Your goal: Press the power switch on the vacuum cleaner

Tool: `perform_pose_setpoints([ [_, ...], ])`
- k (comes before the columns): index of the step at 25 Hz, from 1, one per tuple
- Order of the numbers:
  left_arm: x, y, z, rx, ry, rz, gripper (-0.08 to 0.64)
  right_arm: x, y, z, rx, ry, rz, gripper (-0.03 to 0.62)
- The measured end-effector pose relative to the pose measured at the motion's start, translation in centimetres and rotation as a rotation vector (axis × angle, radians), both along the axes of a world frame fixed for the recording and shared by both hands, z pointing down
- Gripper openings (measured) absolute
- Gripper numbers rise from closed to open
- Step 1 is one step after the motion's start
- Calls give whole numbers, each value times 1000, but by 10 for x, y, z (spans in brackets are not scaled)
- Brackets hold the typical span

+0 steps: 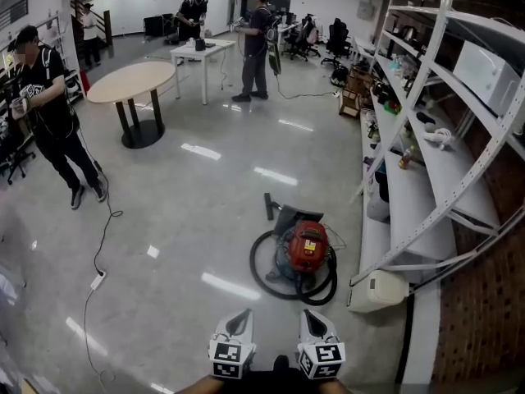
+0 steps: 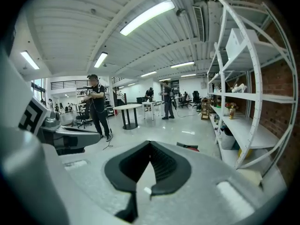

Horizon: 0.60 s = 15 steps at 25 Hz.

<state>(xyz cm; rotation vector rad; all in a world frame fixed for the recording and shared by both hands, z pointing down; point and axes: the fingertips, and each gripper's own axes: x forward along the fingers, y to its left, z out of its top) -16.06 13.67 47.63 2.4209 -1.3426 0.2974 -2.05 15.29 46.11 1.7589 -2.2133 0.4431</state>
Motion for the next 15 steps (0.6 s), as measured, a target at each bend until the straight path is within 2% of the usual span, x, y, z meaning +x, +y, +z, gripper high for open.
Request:
perform_pose_setpoints([
  [9, 31, 44, -14, 55, 4, 51, 15, 17, 52, -9, 26, 40, -9, -9],
  [15, 46, 90, -20, 62, -18, 47, 15, 30, 95, -12, 39, 19, -8, -9],
])
